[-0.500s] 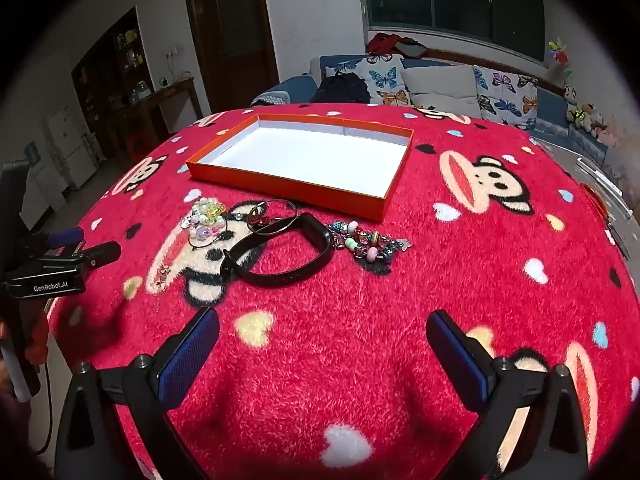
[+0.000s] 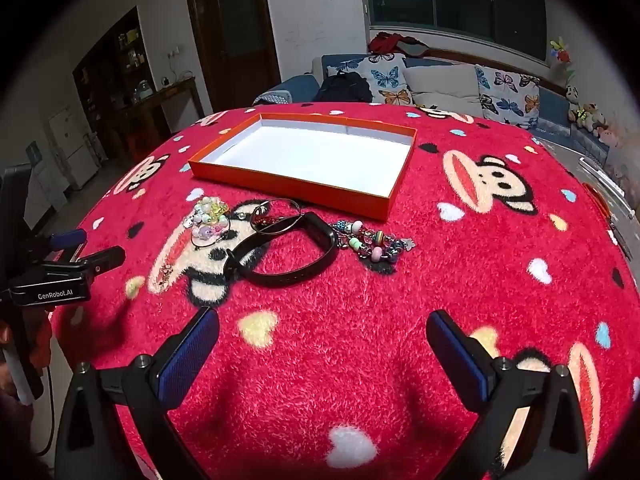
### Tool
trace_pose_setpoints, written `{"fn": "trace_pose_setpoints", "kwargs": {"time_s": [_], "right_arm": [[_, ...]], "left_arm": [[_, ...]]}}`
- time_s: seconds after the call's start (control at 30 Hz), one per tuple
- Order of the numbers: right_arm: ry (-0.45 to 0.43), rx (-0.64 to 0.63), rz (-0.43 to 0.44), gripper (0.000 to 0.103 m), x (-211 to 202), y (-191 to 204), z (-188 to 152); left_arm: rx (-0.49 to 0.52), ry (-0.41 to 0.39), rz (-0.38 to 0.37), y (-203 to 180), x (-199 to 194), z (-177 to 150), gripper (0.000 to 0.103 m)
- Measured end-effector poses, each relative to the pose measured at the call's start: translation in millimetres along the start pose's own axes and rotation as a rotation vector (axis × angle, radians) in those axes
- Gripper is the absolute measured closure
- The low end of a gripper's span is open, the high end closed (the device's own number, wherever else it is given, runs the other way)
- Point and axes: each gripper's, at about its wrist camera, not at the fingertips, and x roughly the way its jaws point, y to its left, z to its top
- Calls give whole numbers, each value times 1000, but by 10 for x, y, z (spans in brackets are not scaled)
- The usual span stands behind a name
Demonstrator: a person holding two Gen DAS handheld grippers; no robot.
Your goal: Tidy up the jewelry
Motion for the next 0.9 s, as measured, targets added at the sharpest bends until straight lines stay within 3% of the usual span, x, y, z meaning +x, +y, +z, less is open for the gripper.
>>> {"fn": "trace_pose_setpoints", "kwargs": {"time_s": [0.9], "right_arm": [[13, -11, 20, 0, 73, 45, 23]], "left_arm": [[21, 1, 3, -55, 19, 58, 0]]}}
